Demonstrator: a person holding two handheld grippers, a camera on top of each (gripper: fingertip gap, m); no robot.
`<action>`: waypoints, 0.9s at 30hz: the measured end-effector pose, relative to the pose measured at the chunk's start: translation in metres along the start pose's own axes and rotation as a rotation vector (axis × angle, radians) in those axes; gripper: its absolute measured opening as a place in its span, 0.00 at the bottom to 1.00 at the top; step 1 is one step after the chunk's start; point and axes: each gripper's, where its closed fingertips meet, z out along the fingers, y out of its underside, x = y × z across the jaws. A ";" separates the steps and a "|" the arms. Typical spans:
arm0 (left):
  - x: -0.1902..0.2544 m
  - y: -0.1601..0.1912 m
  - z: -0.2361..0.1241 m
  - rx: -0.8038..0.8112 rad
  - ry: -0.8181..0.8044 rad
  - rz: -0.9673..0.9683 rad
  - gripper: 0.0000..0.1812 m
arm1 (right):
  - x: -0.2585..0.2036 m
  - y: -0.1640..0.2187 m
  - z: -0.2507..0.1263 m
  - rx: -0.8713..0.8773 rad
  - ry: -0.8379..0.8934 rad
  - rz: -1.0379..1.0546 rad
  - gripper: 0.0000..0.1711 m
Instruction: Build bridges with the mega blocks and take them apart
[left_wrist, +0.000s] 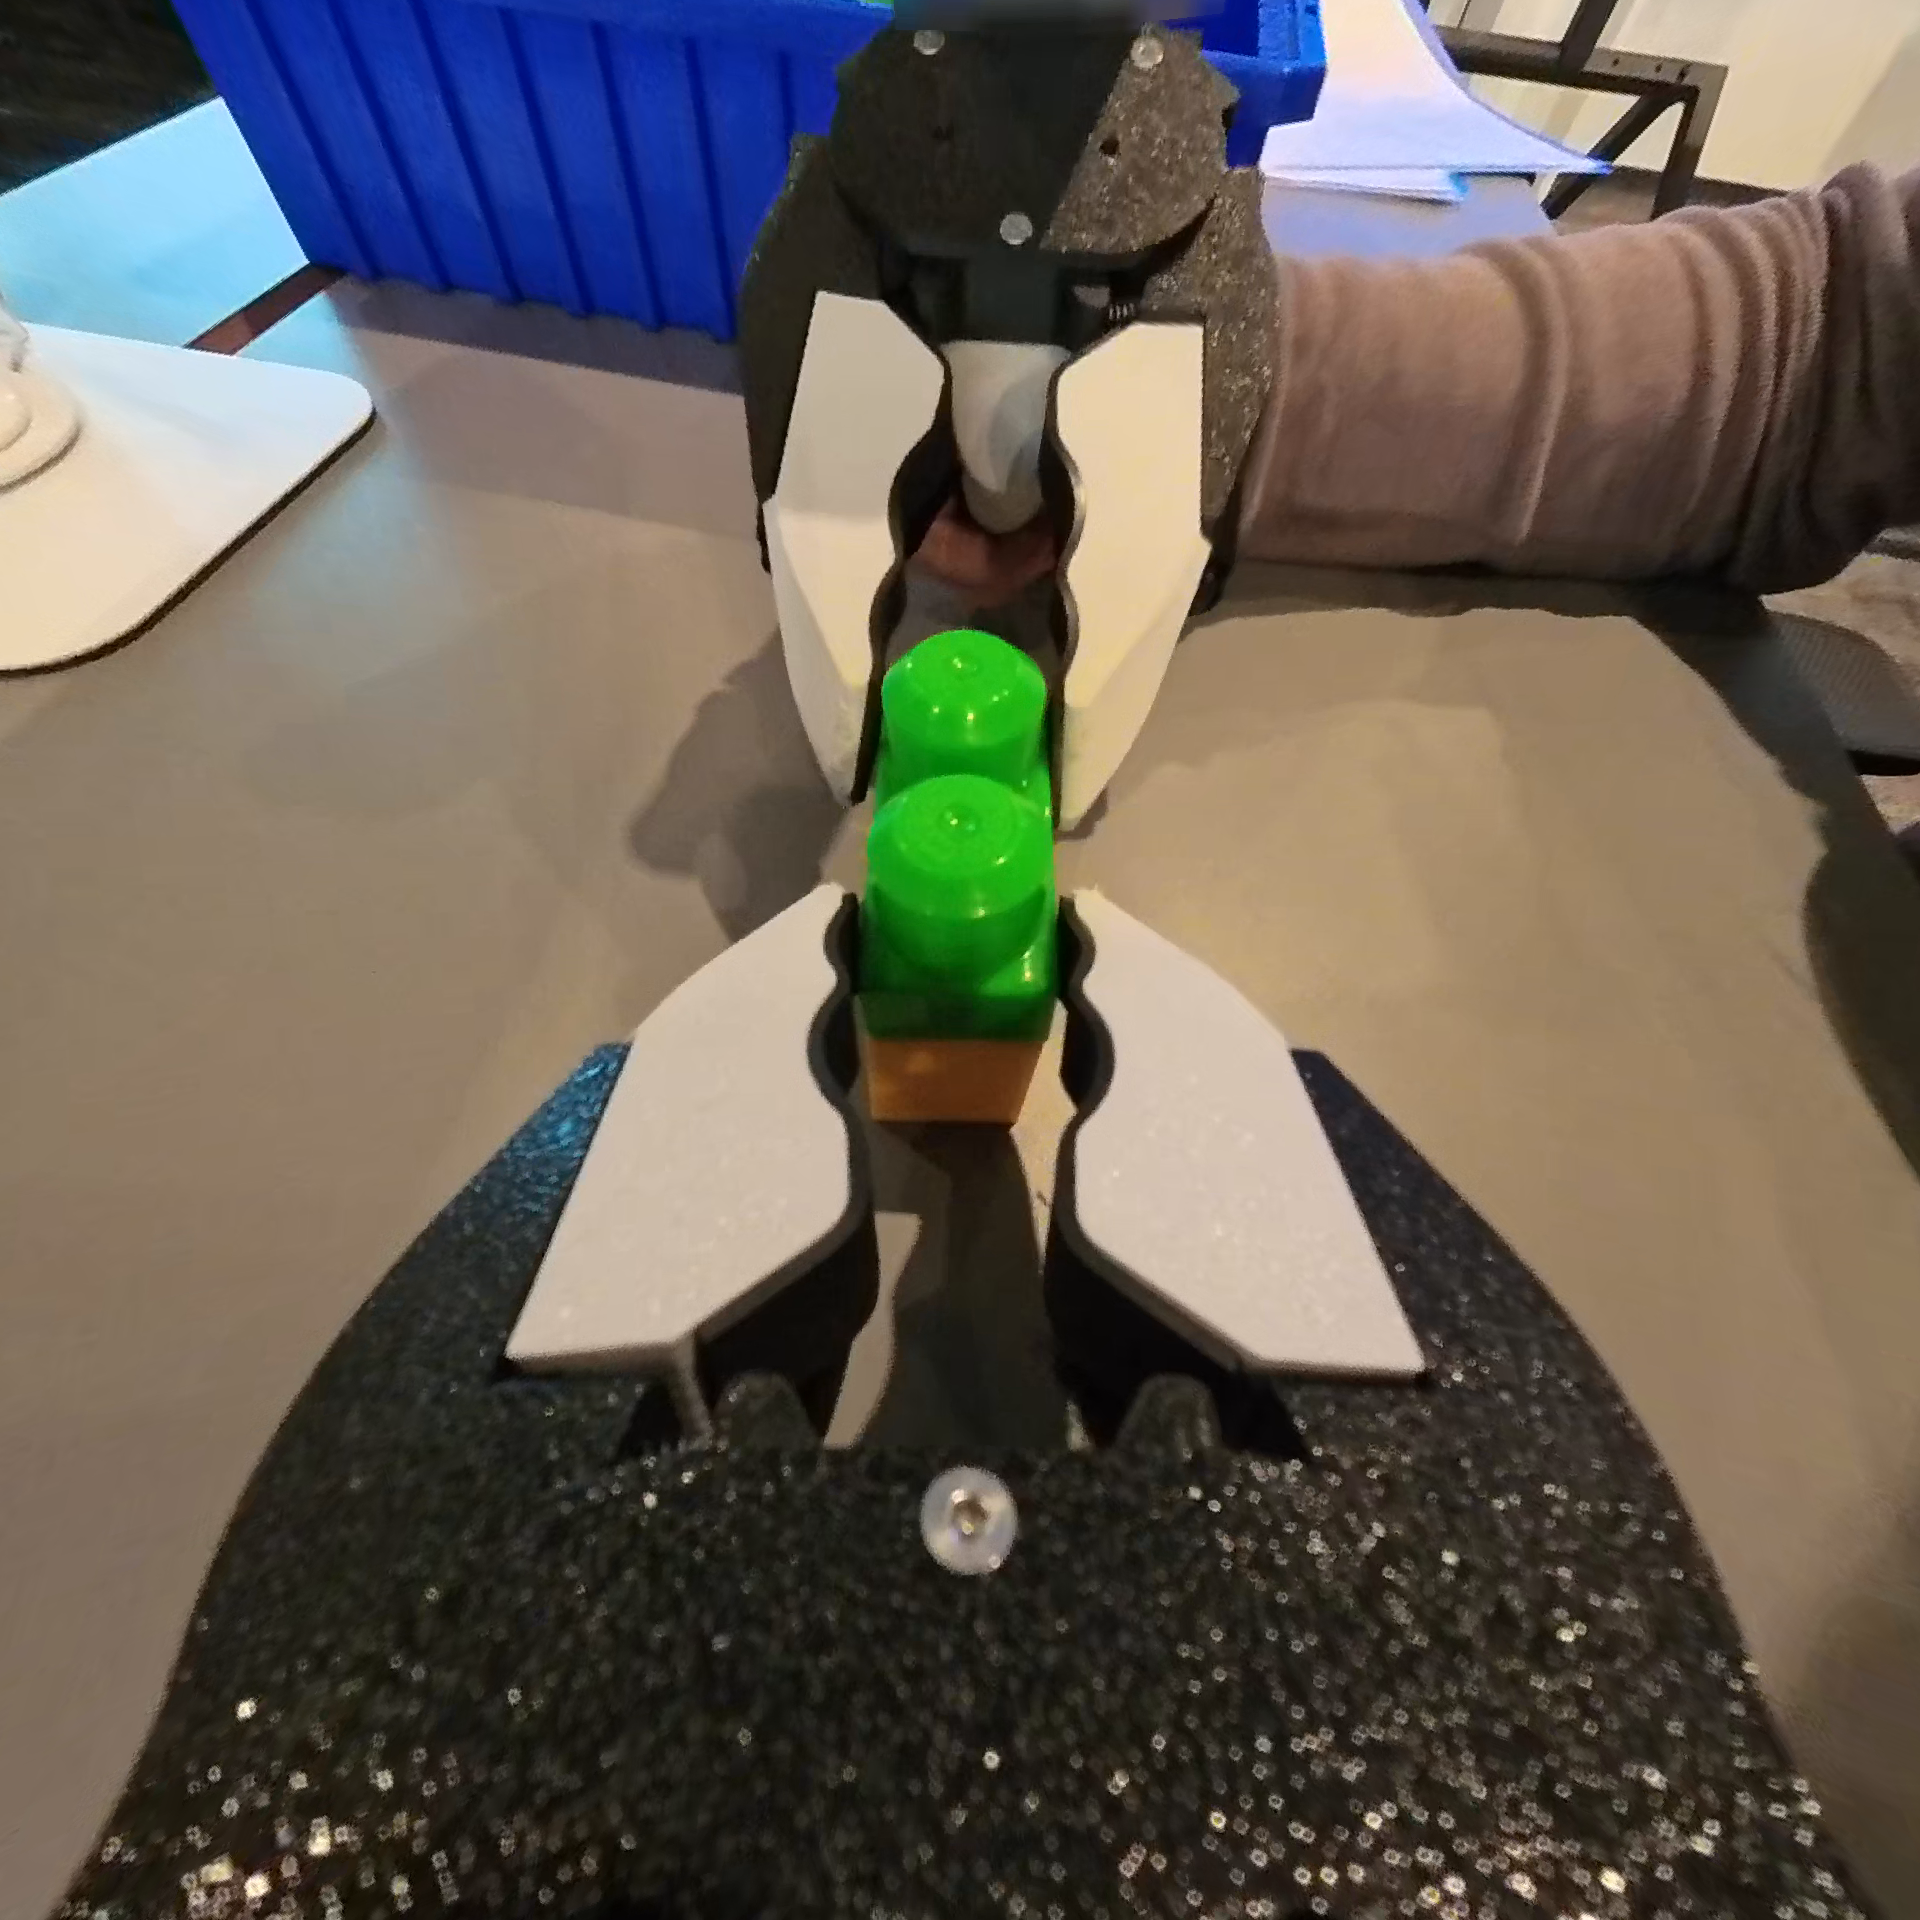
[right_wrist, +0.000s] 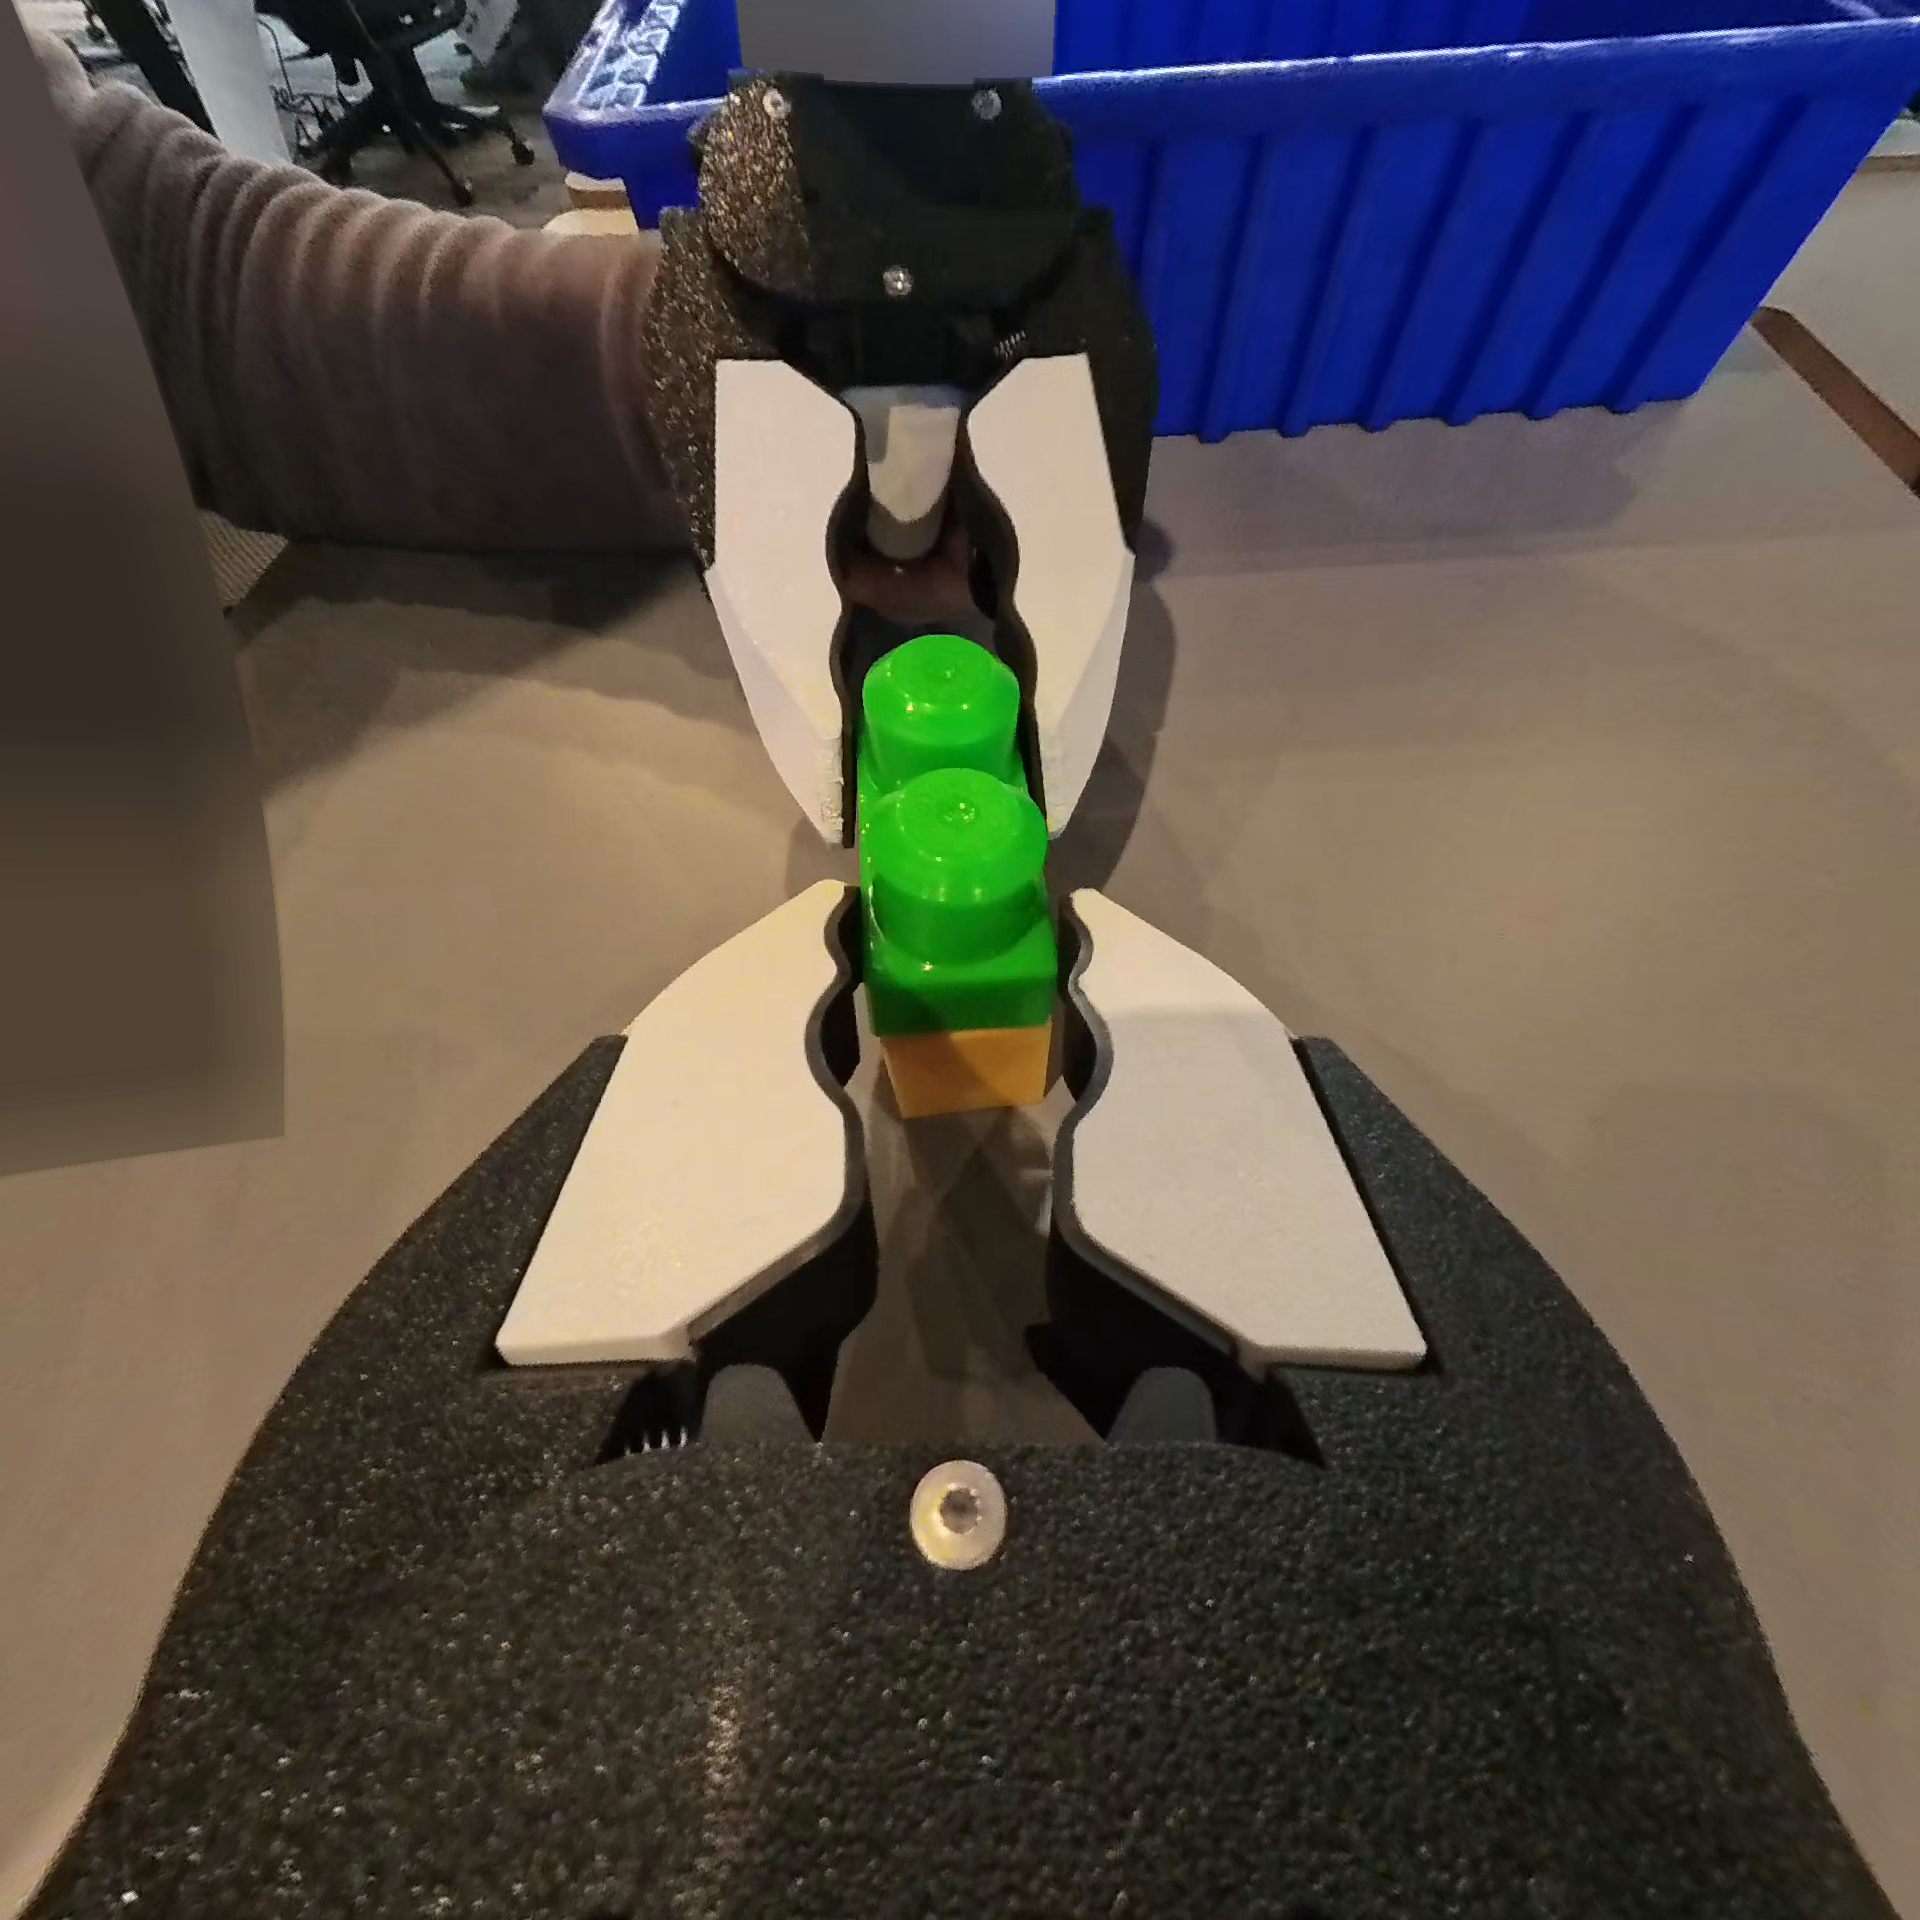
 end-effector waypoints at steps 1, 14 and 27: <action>0.000 0.000 0.000 -0.001 -0.001 0.002 0.20 | 0.000 0.000 0.000 0.004 0.002 0.001 0.21; 0.001 0.000 0.000 0.002 -0.030 0.038 0.20 | -0.002 0.000 0.000 -0.007 0.018 -0.055 0.21; 0.000 0.035 0.009 -0.203 -0.074 0.056 0.25 | 0.002 0.035 0.009 -0.185 0.038 -0.049 0.26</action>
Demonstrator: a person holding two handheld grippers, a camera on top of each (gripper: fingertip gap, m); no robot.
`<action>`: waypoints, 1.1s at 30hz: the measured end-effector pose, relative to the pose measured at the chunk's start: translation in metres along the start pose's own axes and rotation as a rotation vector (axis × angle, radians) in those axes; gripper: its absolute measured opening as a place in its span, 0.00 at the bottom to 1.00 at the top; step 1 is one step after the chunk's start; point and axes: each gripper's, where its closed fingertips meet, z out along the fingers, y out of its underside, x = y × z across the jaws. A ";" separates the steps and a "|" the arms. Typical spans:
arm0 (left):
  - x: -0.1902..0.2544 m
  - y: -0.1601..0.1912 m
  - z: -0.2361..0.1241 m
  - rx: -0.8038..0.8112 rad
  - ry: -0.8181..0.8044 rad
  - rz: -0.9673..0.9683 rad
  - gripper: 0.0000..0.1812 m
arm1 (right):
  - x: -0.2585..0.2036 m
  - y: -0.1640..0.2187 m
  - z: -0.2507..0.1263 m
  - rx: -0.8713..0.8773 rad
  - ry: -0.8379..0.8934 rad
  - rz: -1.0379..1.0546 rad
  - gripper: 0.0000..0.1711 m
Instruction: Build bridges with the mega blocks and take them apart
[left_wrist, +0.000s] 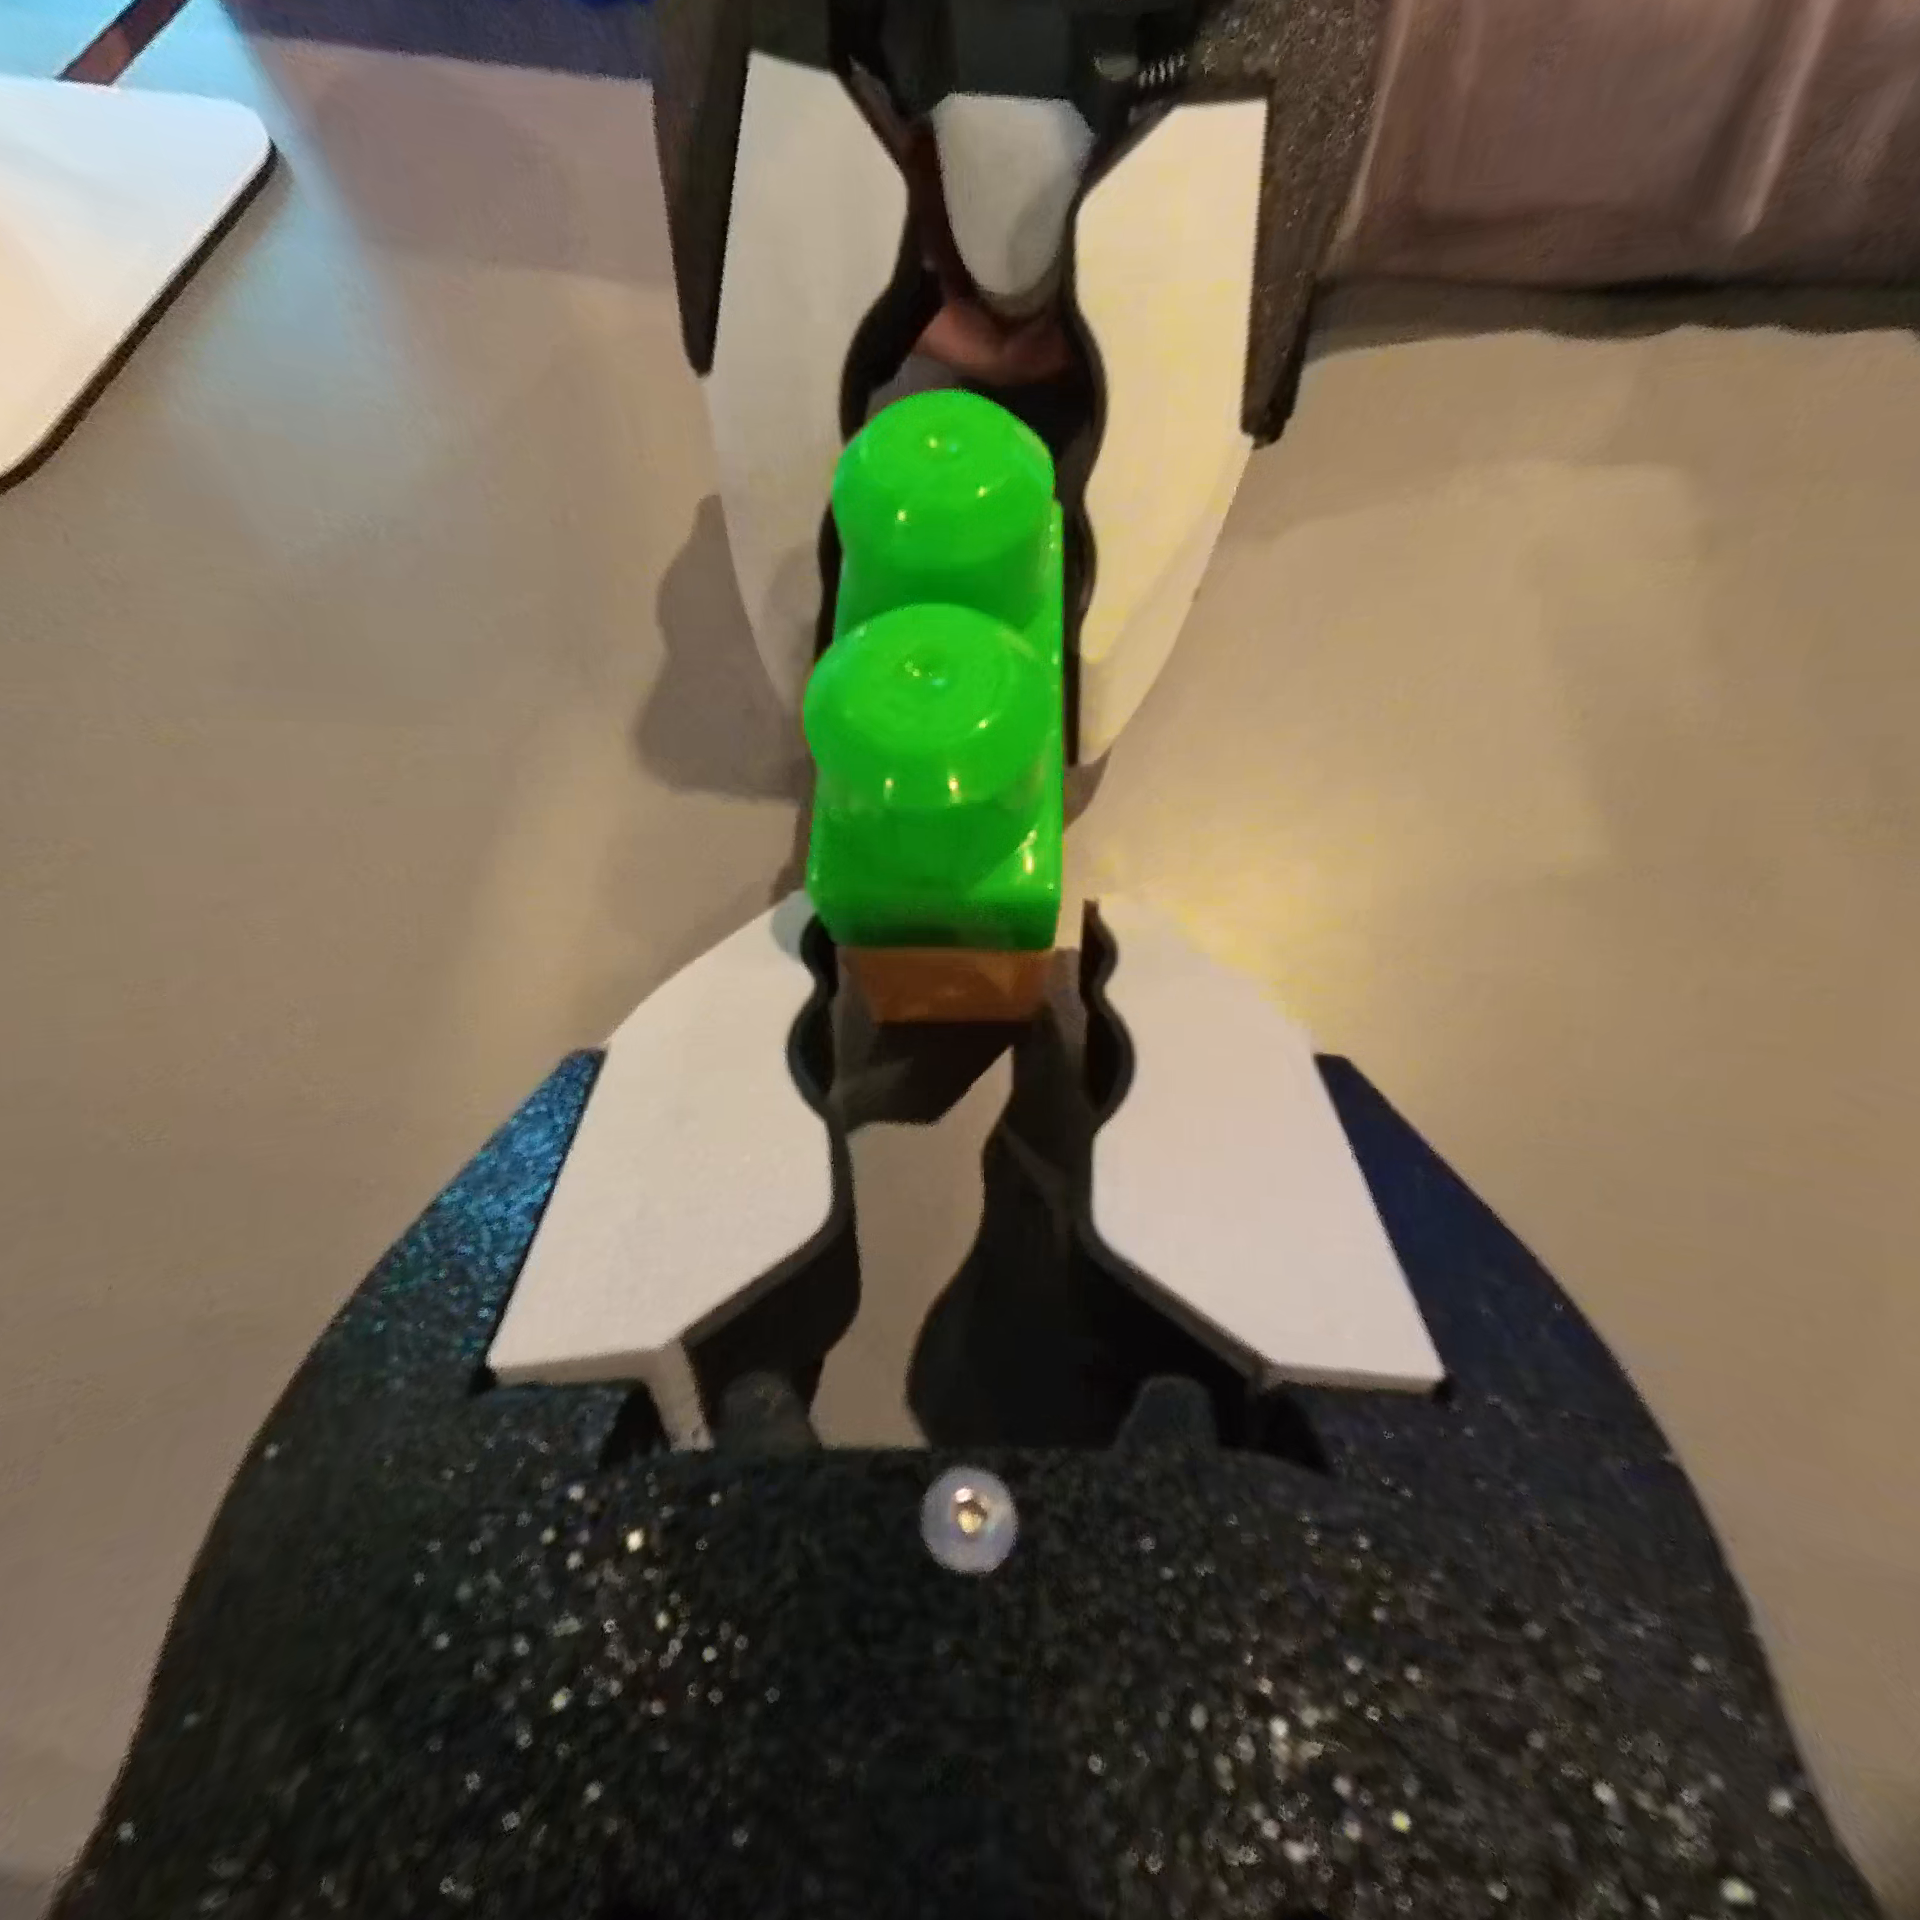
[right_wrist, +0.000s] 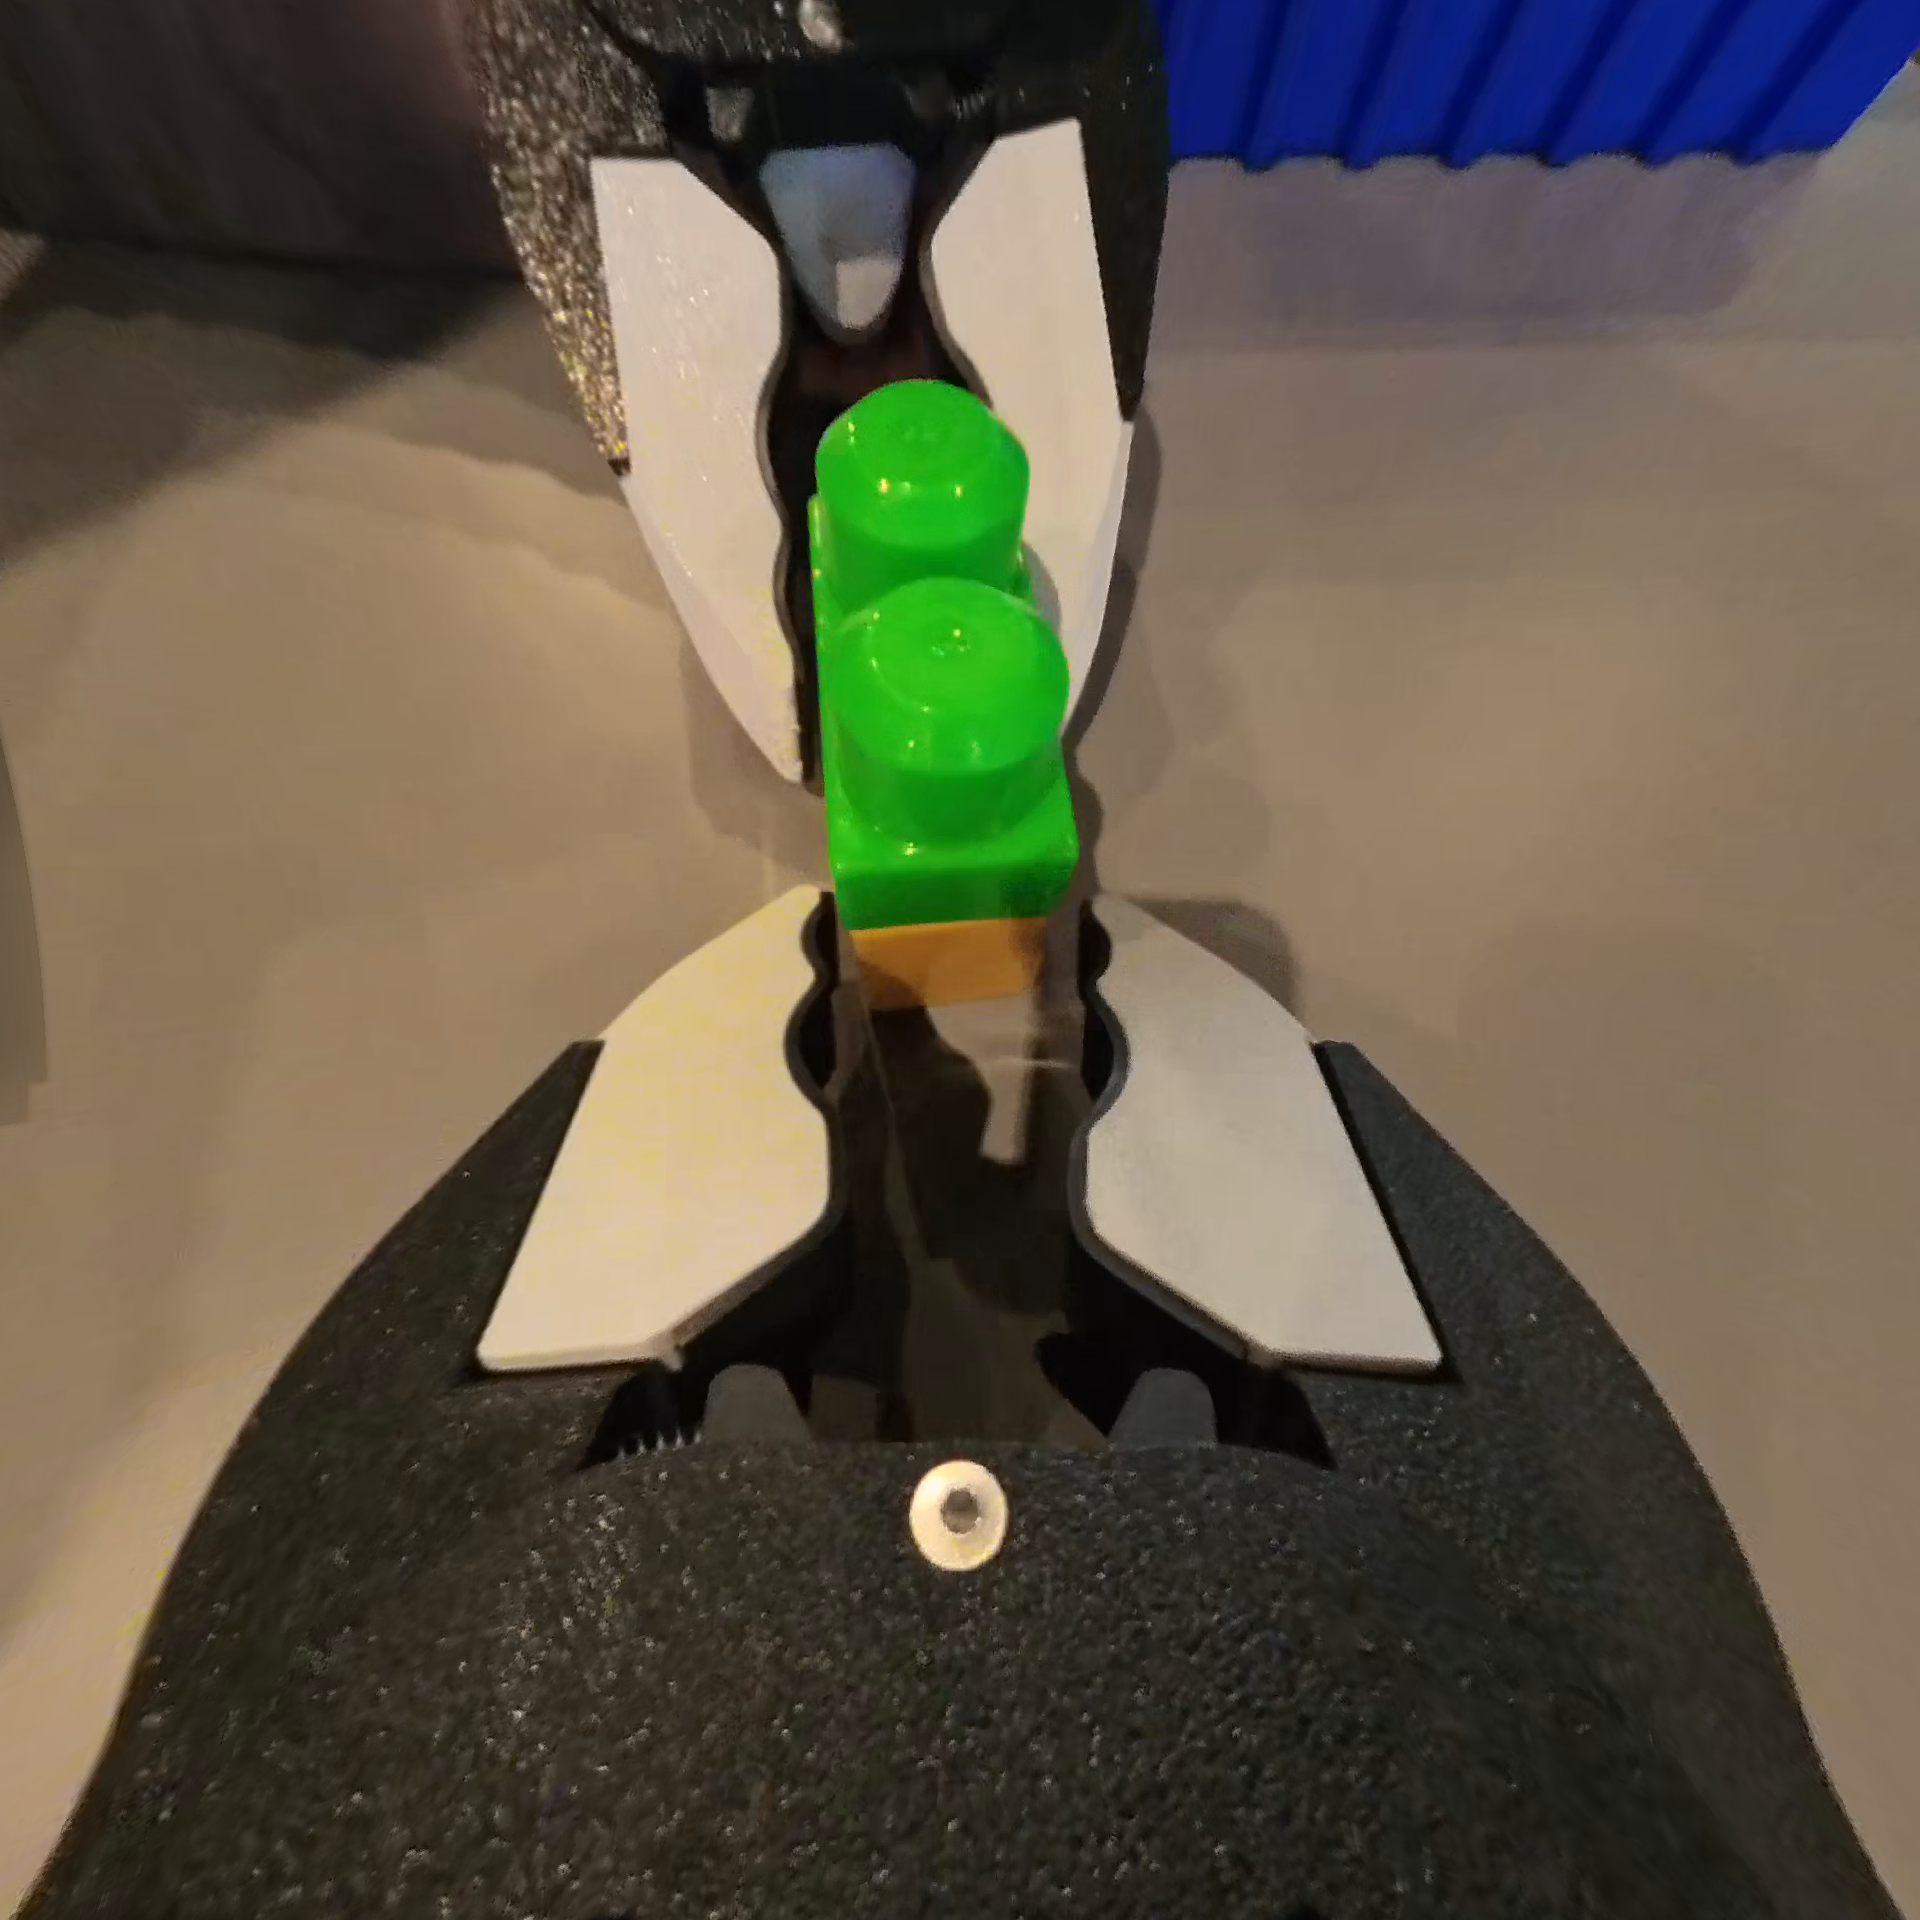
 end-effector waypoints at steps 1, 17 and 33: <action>0.000 0.000 0.000 -0.003 -0.006 0.003 0.23 | 0.000 0.000 0.001 0.000 0.008 -0.001 0.22; 0.003 0.001 0.000 -0.001 0.040 0.008 0.20 | -0.007 -0.002 0.000 0.010 0.062 0.025 0.22; 0.007 -0.017 -0.005 0.115 0.003 0.050 0.29 | -0.018 -0.059 -0.032 0.225 0.031 0.017 0.21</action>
